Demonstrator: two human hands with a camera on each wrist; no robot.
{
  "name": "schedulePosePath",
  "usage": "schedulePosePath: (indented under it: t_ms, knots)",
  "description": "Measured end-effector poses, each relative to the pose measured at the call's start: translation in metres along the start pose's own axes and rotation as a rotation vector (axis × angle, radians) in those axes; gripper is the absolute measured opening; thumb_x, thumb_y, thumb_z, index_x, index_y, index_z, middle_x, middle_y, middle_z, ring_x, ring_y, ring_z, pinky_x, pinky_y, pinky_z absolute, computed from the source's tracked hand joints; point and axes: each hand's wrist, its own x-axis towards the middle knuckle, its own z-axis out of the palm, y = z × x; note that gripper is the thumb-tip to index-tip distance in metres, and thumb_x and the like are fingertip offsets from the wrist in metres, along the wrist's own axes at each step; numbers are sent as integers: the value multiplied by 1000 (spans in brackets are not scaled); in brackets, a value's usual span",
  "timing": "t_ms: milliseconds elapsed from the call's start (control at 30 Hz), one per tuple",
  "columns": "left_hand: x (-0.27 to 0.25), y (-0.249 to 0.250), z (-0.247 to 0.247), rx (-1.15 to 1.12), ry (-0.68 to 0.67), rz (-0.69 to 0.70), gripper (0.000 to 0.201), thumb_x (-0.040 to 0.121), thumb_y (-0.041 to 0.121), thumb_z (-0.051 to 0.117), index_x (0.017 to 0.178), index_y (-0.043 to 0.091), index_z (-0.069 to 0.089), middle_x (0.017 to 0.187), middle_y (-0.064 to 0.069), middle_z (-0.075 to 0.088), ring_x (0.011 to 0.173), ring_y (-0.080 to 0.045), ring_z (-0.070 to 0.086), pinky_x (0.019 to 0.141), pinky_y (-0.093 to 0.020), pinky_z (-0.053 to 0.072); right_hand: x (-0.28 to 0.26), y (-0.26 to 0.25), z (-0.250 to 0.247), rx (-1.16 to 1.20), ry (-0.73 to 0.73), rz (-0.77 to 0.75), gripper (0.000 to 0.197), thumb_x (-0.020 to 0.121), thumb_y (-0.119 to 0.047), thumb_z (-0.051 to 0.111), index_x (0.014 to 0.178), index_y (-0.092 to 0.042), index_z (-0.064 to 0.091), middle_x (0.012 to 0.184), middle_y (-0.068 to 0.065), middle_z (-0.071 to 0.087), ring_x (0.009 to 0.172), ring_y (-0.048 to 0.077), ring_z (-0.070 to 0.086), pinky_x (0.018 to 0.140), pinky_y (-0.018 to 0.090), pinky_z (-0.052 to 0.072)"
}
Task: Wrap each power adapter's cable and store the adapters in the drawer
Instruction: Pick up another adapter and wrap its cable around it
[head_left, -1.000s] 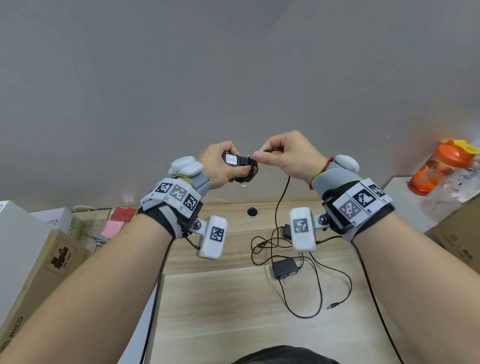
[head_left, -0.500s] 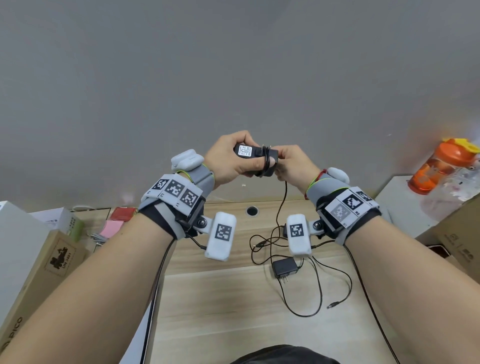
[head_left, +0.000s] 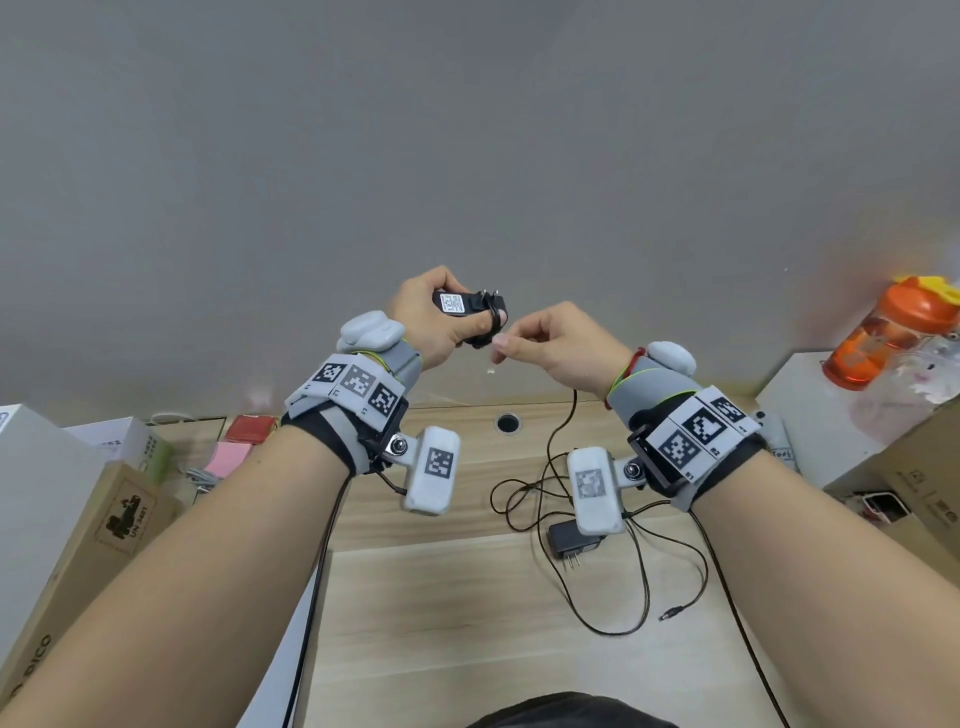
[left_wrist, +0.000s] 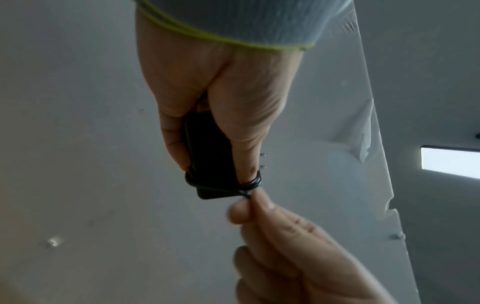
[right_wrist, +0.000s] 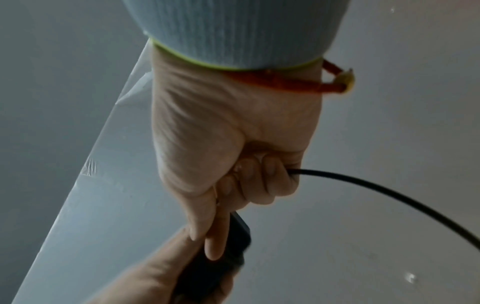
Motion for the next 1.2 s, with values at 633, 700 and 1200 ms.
schedulePosePath:
  t_ms: [633,700,1200]
  knots:
    - [-16,26,9,-82,-309,154,35,74,3,83,80,9,49,77,-20,65,64,-26,61,62,-38,50,23,11,-27,136,182,-30,23,96,-22,62,74,-15,66,57,-11,56,50,-2,43,56,12,36]
    - [-16,29,10,-137,-271,149,34,75,5,83,82,9,50,77,-17,65,65,-27,62,65,-42,53,19,9,-23,140,165,0,22,99,-16,56,82,-5,65,42,-16,47,39,-1,36,45,8,28]
    - [2,23,5,-223,63,32,35,74,14,85,76,13,51,73,-6,61,64,-21,62,61,-34,56,12,9,4,-82,16,-6,21,96,-36,59,90,-27,77,73,6,57,69,19,46,65,28,35]
